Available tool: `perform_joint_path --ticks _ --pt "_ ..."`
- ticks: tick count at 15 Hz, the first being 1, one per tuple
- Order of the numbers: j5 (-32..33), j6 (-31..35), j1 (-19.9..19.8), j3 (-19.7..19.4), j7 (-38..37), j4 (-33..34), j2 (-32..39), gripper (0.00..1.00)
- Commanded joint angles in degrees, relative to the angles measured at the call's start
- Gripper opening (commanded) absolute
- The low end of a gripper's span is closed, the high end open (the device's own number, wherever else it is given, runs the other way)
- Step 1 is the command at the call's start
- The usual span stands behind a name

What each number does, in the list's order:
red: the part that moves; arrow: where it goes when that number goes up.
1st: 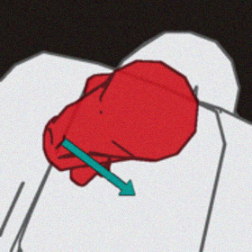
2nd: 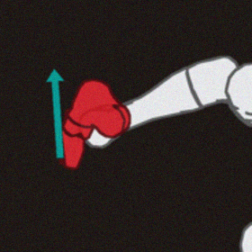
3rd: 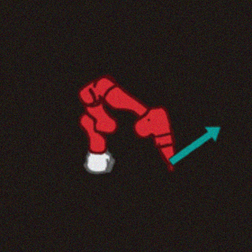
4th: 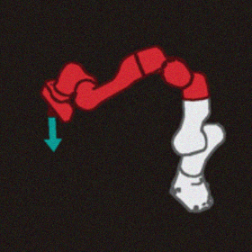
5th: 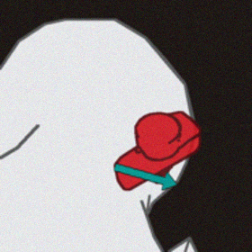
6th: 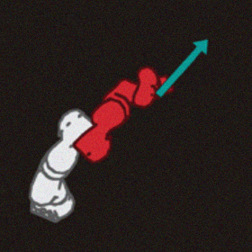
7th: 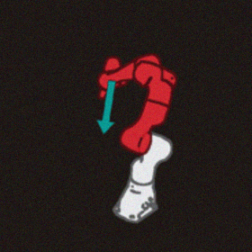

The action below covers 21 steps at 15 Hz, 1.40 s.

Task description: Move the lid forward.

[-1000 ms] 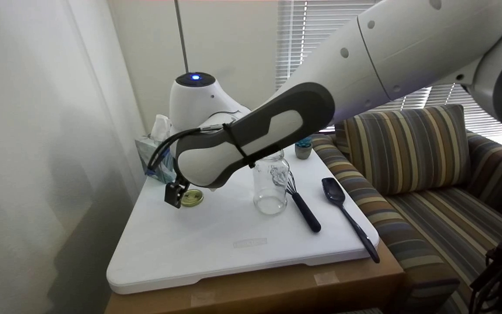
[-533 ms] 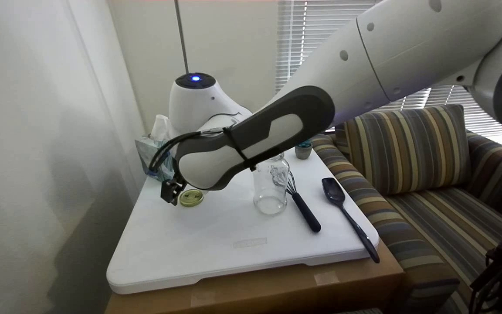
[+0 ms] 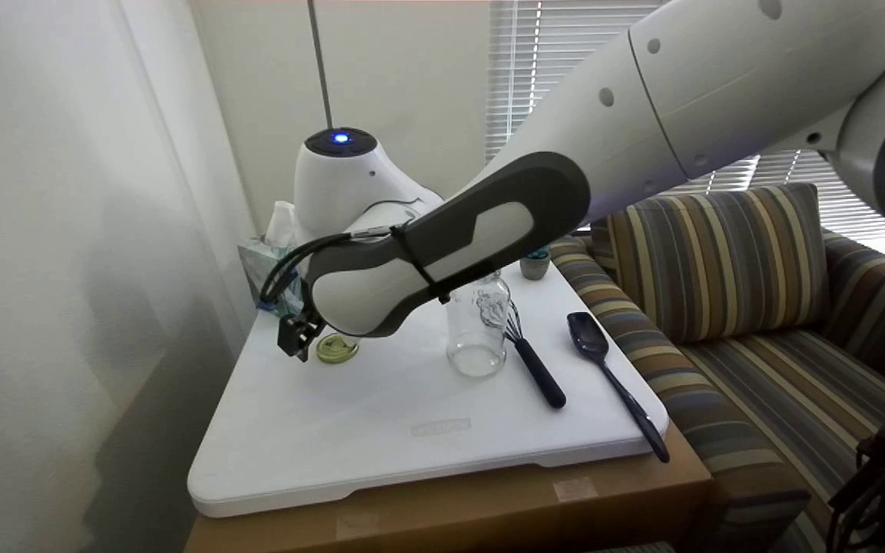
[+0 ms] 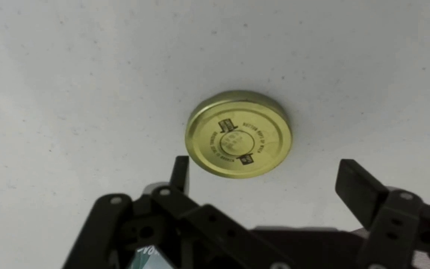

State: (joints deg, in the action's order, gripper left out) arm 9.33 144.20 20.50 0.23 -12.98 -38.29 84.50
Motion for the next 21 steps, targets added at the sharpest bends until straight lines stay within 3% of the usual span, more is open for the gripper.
perform_joint_path --ticks 1,9,15,21 --pt "-1.3 0.0 0.6 -1.6 -2.0 -0.4 0.0 1.00" --pt "-1.3 -0.7 0.7 -1.1 -1.5 0.2 0.0 1.00" --pt "-2.2 -2.2 0.0 1.4 4.2 1.3 0.0 1.00" --pt "-1.8 -4.7 -1.0 0.2 7.1 2.3 0.0 1.00"
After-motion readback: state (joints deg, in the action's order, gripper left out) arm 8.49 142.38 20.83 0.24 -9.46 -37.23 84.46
